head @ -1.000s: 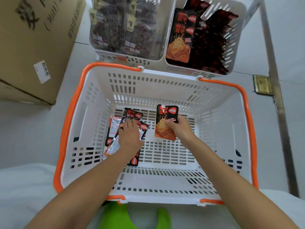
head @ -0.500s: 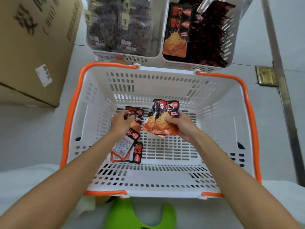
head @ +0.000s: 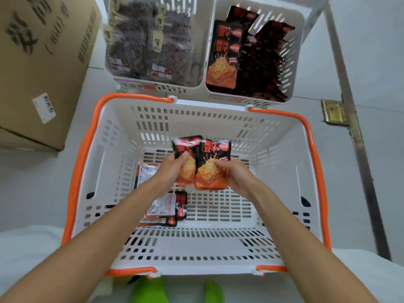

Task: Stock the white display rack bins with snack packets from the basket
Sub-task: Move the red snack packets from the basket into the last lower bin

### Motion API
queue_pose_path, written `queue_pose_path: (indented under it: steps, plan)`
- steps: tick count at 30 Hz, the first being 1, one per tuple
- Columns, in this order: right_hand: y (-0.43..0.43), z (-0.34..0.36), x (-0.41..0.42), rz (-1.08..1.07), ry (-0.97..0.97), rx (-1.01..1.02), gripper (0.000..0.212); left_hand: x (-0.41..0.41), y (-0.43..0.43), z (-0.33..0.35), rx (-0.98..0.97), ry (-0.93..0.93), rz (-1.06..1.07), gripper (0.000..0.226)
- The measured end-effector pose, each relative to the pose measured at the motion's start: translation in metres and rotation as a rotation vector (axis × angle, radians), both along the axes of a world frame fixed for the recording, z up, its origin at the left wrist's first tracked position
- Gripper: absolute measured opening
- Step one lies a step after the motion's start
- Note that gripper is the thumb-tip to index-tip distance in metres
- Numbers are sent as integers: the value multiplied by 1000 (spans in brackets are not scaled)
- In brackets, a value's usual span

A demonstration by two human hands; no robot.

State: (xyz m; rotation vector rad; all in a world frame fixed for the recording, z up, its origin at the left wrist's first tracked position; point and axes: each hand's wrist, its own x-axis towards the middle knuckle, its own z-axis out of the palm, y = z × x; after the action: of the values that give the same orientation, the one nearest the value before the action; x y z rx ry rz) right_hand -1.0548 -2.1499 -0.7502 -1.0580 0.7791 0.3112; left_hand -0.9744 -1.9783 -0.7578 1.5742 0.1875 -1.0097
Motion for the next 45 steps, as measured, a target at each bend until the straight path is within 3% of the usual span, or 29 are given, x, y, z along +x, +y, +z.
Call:
queue_pose_path:
  steps: [2,3,4,7,12,15,19,24,26,29,32,34,38,45]
  plan:
    - [10,8,6,-51,-76,11,31,-10,-12,27,-87,-35,-166,37]
    - [13,14,9,-63,-113,12,36,-12,-18,33,-79,-133,-200,29]
    - [13,22,11,-67,-144,1,39,-11,-22,39,-64,-231,-190,23]
    - [2,51,24,-46,-194,-83,41,1,-33,56,-18,-435,-115,45]
    - [-20,95,54,8,-364,-185,49,33,-70,99,-129,-576,87,28]
    - [-55,113,69,-125,-427,-317,62,68,-100,113,-12,-807,-72,58]
    - [-122,124,97,-304,-390,-547,42,121,-136,104,178,-1055,-293,67]
    - [-171,117,165,-346,-391,-651,41,168,-164,81,492,-1212,-573,105]
    - [-170,105,192,-259,-374,-800,46,179,-168,69,580,-1249,-653,116]
    - [-154,71,210,-46,-289,-1067,82,185,-171,48,596,-1196,-677,122]
    - [-145,54,203,-12,-230,-1102,99,184,-171,35,606,-1165,-690,124]
    - [-149,46,199,-5,-243,-1090,99,185,-169,32,571,-1164,-680,124]
    - [-150,45,200,4,-281,-1171,81,191,-167,30,523,-1197,-703,122]
    - [-157,46,196,-25,-243,-1033,81,200,-170,31,560,-1229,-709,116]
